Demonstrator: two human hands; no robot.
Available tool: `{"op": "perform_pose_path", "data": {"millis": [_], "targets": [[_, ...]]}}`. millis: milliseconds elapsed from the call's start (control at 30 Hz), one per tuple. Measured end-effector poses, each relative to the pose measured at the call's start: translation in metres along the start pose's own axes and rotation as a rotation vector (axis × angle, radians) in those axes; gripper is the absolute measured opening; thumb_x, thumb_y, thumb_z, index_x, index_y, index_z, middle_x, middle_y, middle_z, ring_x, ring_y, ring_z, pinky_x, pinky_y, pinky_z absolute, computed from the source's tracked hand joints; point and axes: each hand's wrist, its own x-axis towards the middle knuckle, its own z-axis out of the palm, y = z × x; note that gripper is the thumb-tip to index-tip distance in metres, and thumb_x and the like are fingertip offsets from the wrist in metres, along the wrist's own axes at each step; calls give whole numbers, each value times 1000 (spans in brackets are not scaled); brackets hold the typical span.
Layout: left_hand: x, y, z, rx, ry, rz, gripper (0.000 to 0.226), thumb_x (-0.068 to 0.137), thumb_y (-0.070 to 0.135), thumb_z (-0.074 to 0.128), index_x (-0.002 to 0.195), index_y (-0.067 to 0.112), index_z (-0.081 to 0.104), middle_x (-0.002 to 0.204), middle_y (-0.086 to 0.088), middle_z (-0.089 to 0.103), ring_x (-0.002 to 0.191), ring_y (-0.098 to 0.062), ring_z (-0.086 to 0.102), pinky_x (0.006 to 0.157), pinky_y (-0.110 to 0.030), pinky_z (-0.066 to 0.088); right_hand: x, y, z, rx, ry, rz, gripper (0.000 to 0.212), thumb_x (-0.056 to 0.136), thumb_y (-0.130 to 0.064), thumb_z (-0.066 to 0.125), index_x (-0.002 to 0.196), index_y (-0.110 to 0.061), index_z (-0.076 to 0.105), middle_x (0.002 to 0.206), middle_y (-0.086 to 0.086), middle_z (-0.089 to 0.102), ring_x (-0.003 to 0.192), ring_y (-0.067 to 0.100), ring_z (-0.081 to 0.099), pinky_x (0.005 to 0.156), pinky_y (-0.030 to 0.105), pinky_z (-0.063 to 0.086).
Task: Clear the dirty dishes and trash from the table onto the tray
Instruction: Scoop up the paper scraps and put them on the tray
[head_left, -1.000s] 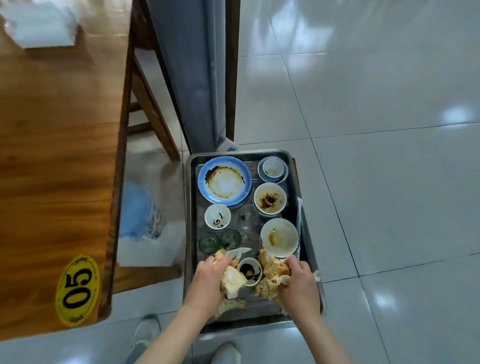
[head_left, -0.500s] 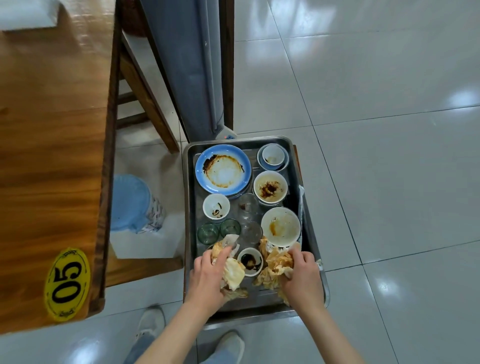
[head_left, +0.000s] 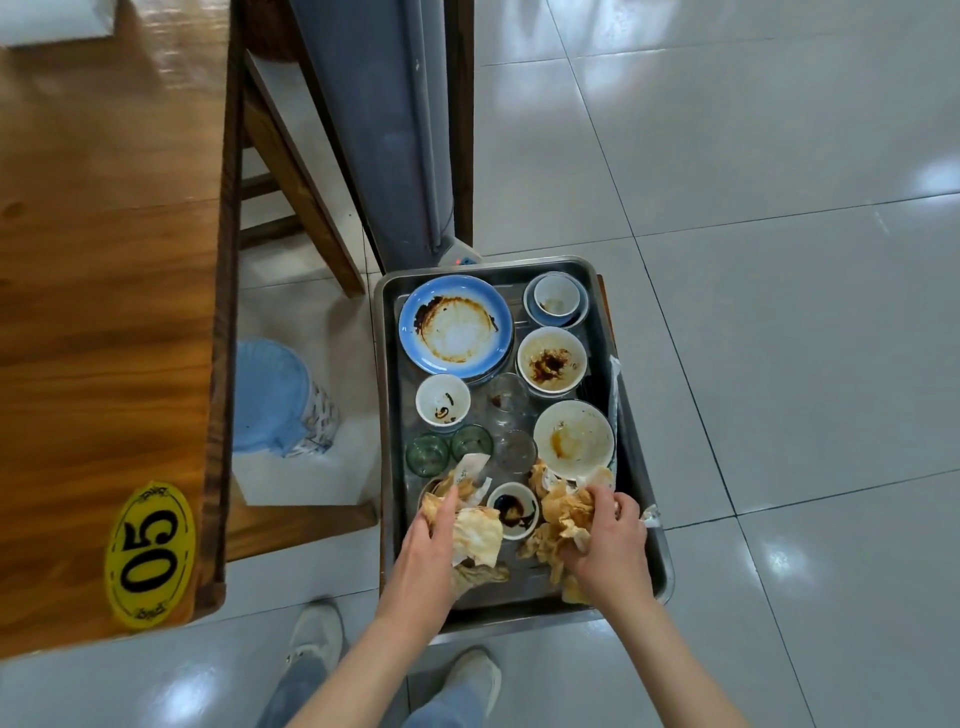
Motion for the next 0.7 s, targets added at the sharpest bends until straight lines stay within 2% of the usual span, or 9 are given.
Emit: {"op": "perform_pose_path", "data": {"millis": [100,267,333,500,633,700], "targets": [[-1,-5,-1,0,9,-15,102,82,-11,54,148,38,-6,141,-5,39,120,-17,50,94,-30,48,0,5,1,12,-13,21,80,75,-22,74,137,-27,24,143,9,22,129,30,27,98,40,41],[-3,-7,-3,-64,91,50,75,86,-9,49,142,38,34,138,2,43,118,-16,49,93,-28,49,0,7,0,24,24,27,85,71,-26,79,137,-29,25,147,9,18,132,32,27,98,42,42],[-3,-7,-2,-42,118,86,67,87,-6,52,138,37,42,141,2,41,122,-18,48,96,-29,47,0,7,0,29,42,28,85,70,-26,80,136,-29,27,148,9,17,134,32,26,99,43,41],[-5,-8,-4,-49,131,122,57,85,4,61,131,31,42,135,5,41,115,-15,51,92,-25,47,-1,6,-1,56,75,45,86,69,-26,82,137,-27,29,150,12,16,137,34,23,100,43,40],[-8,-11,-4,-56,137,117,50,82,1,59,118,29,38,125,6,41,105,-12,52,79,-18,43,-1,6,-3,67,87,36,89,67,-23,83,138,-23,30,148,11,19,135,33,26,101,43,39],[-9,-11,-3,-50,117,117,42,81,1,58,110,28,44,130,5,39,111,-15,51,84,-18,42,-1,6,-4,79,79,41,89,66,-22,83,138,-22,30,148,11,21,134,33,28,101,44,39]]}}
